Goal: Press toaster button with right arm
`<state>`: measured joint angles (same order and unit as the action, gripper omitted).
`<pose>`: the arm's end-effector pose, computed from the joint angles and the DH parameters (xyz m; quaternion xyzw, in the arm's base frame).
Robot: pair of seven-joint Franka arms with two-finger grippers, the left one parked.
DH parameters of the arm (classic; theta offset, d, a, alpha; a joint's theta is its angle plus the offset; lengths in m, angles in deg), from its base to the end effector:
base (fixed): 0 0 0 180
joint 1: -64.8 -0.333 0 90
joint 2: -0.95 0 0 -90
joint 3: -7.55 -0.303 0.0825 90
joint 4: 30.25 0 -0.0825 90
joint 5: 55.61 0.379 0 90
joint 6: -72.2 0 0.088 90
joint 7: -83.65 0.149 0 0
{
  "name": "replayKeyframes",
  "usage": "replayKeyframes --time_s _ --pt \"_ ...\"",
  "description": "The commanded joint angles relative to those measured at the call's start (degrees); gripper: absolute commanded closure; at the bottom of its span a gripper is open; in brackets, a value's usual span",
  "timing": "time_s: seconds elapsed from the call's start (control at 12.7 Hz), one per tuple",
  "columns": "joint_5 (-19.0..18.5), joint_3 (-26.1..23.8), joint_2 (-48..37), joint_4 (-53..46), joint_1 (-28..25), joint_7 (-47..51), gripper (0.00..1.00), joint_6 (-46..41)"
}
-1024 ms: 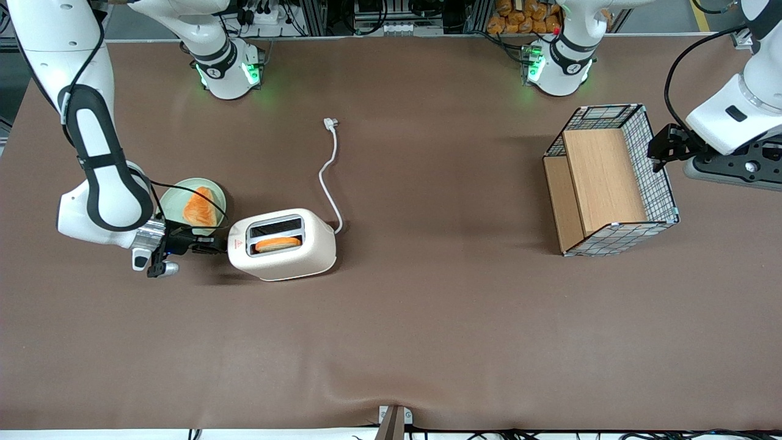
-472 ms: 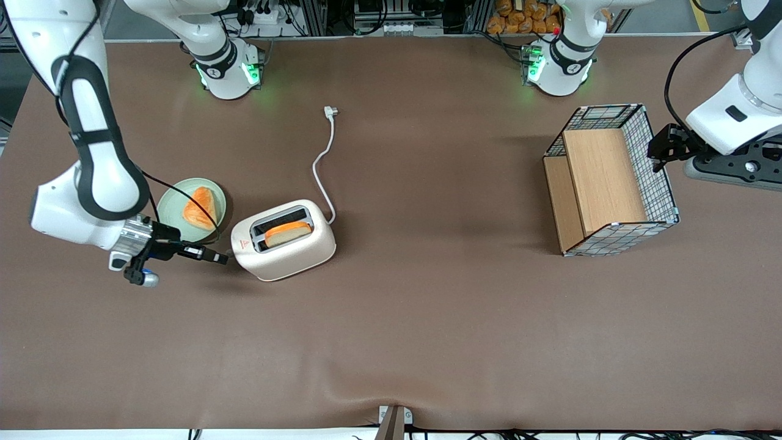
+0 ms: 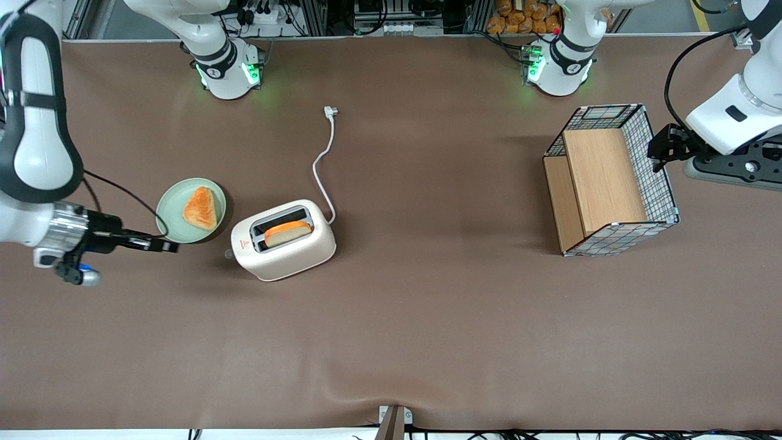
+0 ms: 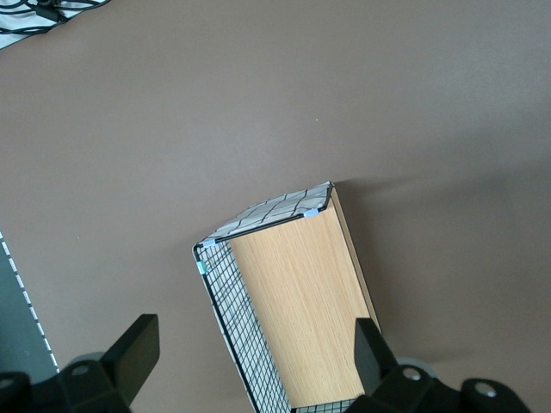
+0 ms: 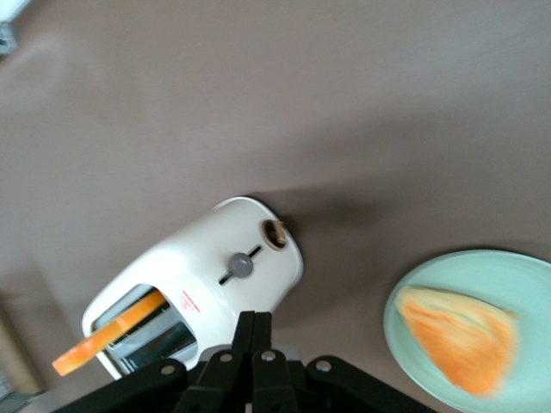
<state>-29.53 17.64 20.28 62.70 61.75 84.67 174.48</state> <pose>0.6282 -0.0127 0.3739 -0.9700 0.1326 0.0716 0.1910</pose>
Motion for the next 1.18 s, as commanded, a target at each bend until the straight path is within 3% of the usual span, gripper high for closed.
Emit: replayKeyframes --time_s 0.0,0.08,0.24,0.39,0.63,0.94,1.1 --pt "-9.7 -0.2 -1.5 -8.8 -1.3 4.9 0.73 -9.3" --pt "-12.3 -0.7 -3.7 -8.8 -1.3 4.5 0.62 -9.8" --pt "-17.9 -3.7 -8.5 -8.6 -1.2 4.6 0.00 -12.4" --pt "-21.1 -6.0 -11.8 -9.0 -0.6 5.1 0.00 -17.3" --pt "-21.3 -6.4 -18.2 -9.0 1.0 5.3 0.00 -23.0" --pt "-21.9 -6.9 -23.7 -7.6 1.4 4.9 0.00 -23.9" --pt "-25.6 -7.2 -25.5 -5.6 0.8 4.6 0.00 -23.5"
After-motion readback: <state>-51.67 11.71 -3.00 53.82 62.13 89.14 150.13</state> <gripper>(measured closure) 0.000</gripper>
